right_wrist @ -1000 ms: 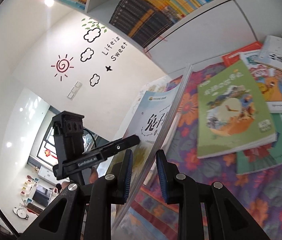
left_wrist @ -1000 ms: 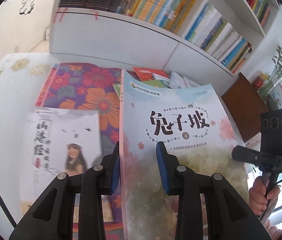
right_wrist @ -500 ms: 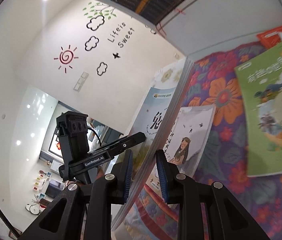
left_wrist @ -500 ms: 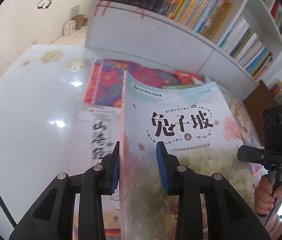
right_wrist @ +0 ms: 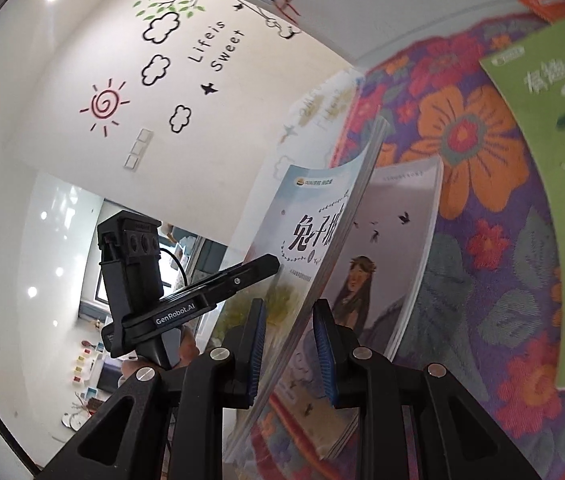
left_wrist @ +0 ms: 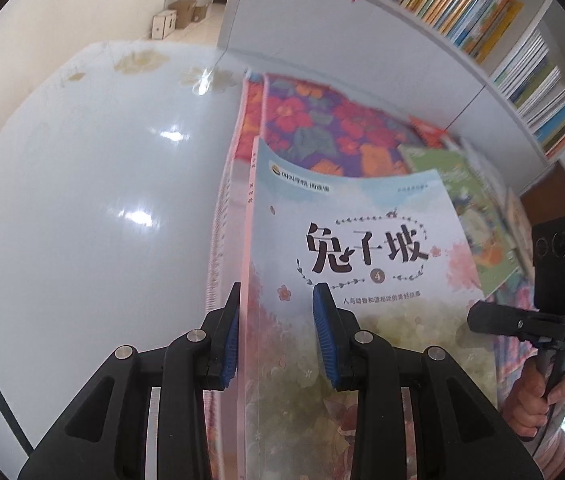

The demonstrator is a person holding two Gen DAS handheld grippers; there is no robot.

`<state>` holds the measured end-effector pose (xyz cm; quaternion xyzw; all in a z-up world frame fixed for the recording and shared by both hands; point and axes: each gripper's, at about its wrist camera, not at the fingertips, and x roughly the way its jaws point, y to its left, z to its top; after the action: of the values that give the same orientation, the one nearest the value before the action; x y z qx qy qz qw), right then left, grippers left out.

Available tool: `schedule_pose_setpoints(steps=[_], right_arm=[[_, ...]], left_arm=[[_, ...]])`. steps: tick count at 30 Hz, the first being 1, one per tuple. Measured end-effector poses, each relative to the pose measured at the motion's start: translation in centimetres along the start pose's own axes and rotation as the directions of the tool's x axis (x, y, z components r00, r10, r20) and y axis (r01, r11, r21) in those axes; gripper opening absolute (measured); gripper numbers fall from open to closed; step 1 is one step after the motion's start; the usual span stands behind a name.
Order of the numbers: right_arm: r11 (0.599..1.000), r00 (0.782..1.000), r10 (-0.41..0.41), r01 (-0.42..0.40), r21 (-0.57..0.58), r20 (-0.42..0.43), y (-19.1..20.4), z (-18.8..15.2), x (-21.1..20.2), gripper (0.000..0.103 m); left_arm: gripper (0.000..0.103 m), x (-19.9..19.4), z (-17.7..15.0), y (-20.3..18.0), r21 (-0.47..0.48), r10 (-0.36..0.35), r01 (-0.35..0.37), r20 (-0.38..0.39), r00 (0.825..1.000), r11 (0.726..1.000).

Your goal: Organize books

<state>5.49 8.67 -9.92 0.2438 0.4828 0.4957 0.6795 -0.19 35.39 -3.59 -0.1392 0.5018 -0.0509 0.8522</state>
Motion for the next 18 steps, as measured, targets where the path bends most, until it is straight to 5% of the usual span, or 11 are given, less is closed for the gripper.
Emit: schedule_pose_setpoints(steps=[5, 12, 16, 18], right_arm=[[0.997, 0.997, -0.075, 0.075, 0.006, 0.002, -1.5, -0.2, 1.0, 0.025], [0.993, 0.993, -0.117, 0.118, 0.018, -0.007, -2.3, -0.4, 0.8, 0.025], [0.993, 0.993, -0.121, 0.122, 0.01, -0.009, -2.3, -0.3, 1.1, 0.025], [0.993, 0.993, -0.114, 0.114, 0.008, -0.008, -2.2, -0.2, 1.2, 0.025]], left_arm=[[0.03, 0.5, 0.0, 0.8, -0.019, -0.036, 0.036, 0.004, 0.999, 0.999], [0.034, 0.5, 0.1, 0.0, 0.014, 0.018, -0.017, -0.013, 1.0, 1.0], [0.037, 0.4, 0.2, -0.8, 0.064, 0.18, -0.179, -0.012, 0.984, 0.982], [0.04, 0.7, 0.2, -1.1, 0.084, 0.187, -0.184, -0.024, 0.982, 0.979]])
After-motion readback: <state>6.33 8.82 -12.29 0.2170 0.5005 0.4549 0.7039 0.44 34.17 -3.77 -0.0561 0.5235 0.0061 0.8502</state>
